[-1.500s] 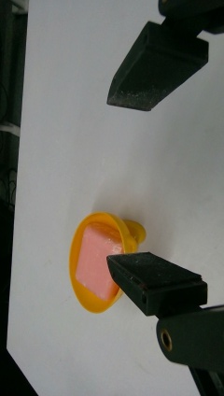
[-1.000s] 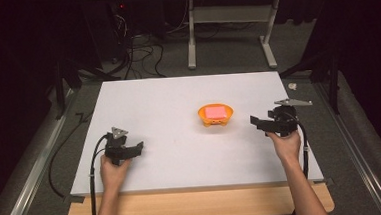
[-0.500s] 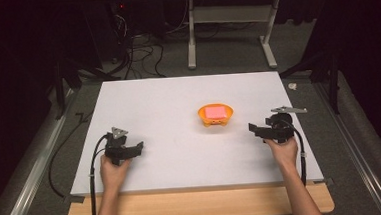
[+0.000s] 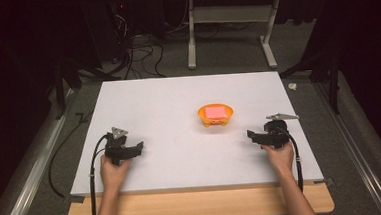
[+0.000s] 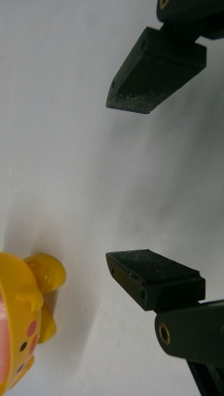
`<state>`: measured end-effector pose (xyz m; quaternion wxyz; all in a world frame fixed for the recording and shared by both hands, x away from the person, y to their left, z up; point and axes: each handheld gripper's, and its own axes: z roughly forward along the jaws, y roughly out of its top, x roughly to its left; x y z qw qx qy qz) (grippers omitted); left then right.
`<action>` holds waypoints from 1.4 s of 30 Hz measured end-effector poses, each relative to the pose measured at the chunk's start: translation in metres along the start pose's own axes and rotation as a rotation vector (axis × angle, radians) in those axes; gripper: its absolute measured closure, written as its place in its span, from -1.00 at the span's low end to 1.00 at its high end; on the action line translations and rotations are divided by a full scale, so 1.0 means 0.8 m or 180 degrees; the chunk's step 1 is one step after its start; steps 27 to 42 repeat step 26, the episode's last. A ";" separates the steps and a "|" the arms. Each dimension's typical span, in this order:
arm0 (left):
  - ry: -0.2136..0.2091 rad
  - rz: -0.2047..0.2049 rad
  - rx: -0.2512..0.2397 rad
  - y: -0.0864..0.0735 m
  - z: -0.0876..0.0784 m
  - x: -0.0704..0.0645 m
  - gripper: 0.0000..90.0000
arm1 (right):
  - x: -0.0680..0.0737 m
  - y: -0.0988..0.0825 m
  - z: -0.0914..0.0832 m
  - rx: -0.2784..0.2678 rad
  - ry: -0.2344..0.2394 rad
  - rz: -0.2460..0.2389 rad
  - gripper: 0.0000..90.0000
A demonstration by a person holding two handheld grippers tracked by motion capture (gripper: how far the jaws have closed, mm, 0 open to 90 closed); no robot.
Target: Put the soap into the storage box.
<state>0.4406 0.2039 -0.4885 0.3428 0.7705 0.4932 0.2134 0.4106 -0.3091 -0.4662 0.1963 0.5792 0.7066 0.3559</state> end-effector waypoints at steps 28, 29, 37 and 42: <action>-0.0001 0.0003 0.0005 0.000 0.000 0.000 -0.52 | 0.009 -0.014 0.016 0.0129 -0.0341 -0.0324 -0.53; -0.0001 0.0003 0.0005 0.000 0.000 0.000 -0.52 | 0.009 -0.014 0.016 0.0129 -0.0341 -0.0324 -0.53; -0.0001 0.0003 0.0005 0.000 0.000 0.000 -0.52 | 0.009 -0.014 0.016 0.0129 -0.0341 -0.0324 -0.53; -0.0001 0.0003 0.0005 0.000 0.000 0.000 -0.52 | 0.009 -0.014 0.016 0.0129 -0.0341 -0.0324 -0.53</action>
